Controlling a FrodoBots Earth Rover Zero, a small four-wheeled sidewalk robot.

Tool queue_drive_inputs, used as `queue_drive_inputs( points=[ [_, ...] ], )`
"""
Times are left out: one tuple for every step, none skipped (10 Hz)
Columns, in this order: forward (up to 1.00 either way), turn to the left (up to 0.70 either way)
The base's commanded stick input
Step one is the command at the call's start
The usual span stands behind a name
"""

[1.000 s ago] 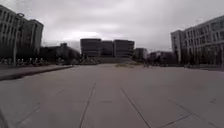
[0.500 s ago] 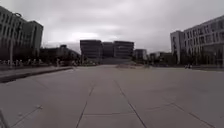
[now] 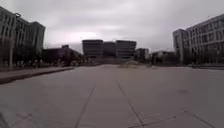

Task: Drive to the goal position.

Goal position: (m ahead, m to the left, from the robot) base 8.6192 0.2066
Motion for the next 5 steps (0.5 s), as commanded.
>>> queue_drive_inputs(
  points=[
    [0.70,0.00],
    [0.70,0.00],
    [0.70,0.00],
    [0.70,0.00],
    [0.70,0.00]
  ],
)
